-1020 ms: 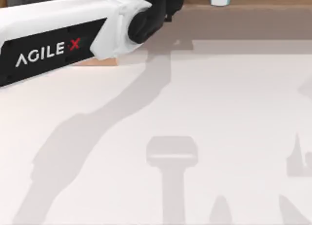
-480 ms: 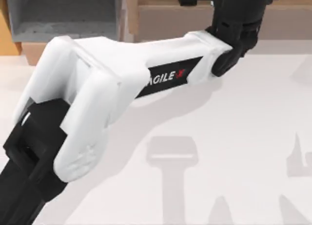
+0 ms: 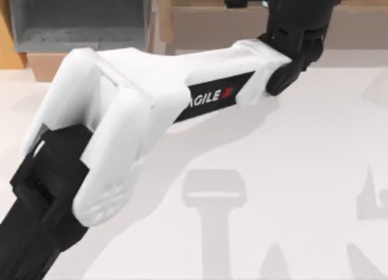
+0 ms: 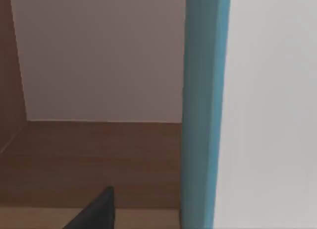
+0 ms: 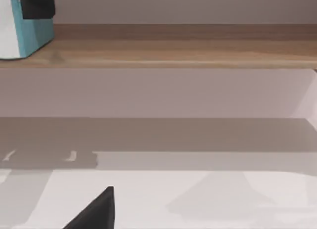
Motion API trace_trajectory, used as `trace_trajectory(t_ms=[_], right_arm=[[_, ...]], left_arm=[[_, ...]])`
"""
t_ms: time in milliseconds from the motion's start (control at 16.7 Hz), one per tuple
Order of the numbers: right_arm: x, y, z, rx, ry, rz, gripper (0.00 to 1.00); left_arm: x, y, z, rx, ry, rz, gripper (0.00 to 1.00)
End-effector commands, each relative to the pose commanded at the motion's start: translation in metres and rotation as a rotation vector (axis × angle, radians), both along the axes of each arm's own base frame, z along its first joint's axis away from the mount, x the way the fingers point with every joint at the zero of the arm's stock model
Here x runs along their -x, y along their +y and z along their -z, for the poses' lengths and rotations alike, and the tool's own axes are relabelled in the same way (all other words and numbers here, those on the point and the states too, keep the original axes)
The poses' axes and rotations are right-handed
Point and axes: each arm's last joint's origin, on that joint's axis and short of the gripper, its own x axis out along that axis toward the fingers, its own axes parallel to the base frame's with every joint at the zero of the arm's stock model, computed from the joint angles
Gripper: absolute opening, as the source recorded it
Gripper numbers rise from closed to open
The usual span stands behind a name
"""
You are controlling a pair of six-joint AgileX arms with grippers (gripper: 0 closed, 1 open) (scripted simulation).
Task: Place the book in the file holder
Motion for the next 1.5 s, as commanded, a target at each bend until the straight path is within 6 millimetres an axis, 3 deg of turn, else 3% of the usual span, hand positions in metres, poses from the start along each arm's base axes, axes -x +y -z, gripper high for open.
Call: trace_trajectory(t_ms=[600, 1380, 1500], right_arm=[[0.000, 0.000, 0.000, 0.000, 0.000, 0.000, 1.00], [0.000, 0.000, 0.000, 0.000, 0.000, 0.000, 1.00], [0.000, 0.000, 0.000, 0.000, 0.000, 0.000, 1.00]], left_arm=[[-0.017, -0.002, 0.000, 0.001, -0.001, 0.001, 1.00], [-0.017, -0.002, 0.000, 0.001, -0.001, 0.001, 0.02], [-0.017, -0.002, 0.000, 0.001, -0.001, 0.001, 0.00]])
